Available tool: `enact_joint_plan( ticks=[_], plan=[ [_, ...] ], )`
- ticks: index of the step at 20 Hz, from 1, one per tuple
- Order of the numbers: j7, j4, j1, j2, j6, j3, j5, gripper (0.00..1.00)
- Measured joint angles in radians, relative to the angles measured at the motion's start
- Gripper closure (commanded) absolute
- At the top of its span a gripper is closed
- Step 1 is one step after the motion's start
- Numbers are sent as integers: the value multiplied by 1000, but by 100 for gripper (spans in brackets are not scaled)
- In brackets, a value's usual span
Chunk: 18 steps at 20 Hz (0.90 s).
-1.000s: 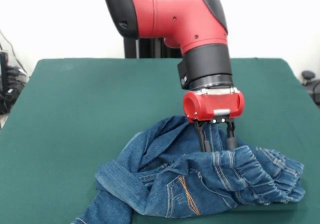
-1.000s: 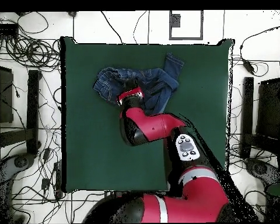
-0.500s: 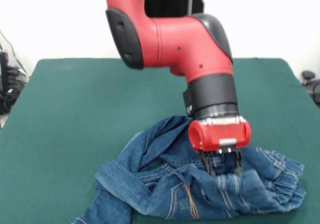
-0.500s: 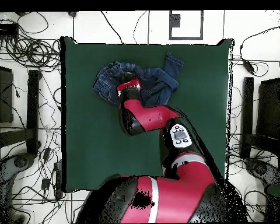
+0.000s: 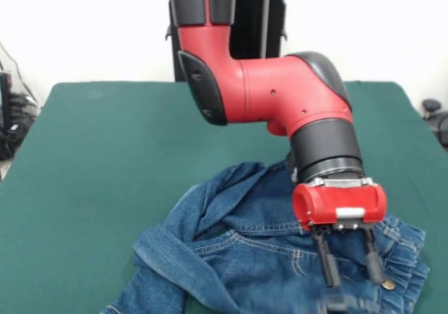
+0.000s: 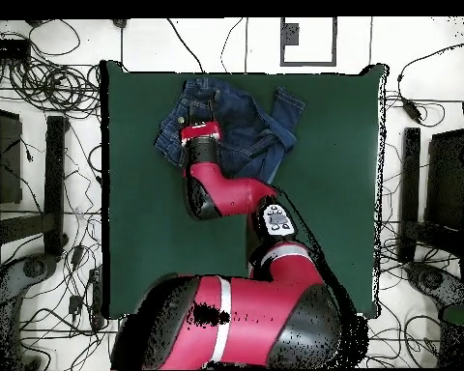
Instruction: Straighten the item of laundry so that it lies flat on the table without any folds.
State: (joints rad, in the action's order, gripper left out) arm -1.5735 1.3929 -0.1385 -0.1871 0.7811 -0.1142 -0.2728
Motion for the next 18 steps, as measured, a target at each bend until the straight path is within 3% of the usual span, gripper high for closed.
enact_joint_plan(
  ticks=[11,16,18],
  plan=[
    [0,21,22,-55,-12,19,15,0],
    [0,56,5,-142,-247,18,2,0],
    [0,69,-14,-187,-432,19,-15,0]
  ],
)
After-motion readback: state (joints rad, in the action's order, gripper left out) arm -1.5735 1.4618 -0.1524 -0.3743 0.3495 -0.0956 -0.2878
